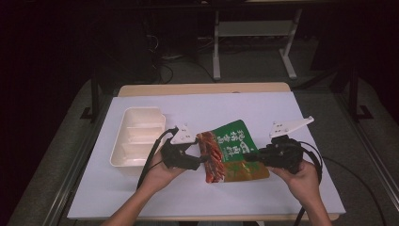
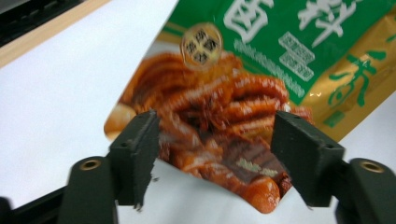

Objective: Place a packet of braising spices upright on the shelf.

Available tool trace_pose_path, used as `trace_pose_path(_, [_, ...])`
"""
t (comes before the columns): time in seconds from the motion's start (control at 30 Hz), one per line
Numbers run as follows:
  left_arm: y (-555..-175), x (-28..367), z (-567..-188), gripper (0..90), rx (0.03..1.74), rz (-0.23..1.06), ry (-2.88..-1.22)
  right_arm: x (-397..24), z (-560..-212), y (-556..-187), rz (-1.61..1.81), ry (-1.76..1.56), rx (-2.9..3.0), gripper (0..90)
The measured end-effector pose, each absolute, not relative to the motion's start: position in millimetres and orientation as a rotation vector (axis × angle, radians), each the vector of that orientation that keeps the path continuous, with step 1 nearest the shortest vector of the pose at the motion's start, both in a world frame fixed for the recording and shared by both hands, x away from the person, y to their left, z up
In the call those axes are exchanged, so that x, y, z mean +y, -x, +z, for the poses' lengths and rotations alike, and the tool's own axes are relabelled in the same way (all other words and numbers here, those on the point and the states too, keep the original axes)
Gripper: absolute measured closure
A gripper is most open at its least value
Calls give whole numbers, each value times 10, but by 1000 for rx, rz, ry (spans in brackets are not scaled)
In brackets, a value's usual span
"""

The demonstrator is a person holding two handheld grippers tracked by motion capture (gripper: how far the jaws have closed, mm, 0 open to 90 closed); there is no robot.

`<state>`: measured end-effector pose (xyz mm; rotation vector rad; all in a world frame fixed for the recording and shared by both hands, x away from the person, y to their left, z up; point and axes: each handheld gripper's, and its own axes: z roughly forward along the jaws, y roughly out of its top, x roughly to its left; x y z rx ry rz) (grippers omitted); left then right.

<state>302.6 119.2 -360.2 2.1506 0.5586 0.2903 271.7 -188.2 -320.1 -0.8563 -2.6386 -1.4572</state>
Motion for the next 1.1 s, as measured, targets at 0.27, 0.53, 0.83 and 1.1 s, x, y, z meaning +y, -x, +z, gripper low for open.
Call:
trace_pose_path(0.27, [-3035, 1217, -3548, 180, 541, 289, -2103, -1810, -3032, -2653, -1428, 730, -2683, 899])
trace_pose_path(0.53, [-3067, 1220, -3522, 280, 464, 229, -2104, -1763, -2993, -2659, -1419, 657, -2679, 899])
trace_pose_path(0.83, [-3034, 1226, -3549, 700, 366, 225, -2216, -1760, -3045, -2701, -1384, 689, -2707, 899])
trace_pose_path(1.1, [-2984, 1217, -3568, 891, 304, 266, -2248, -1795, -3084, -2746, -1398, 748, -2722, 893])
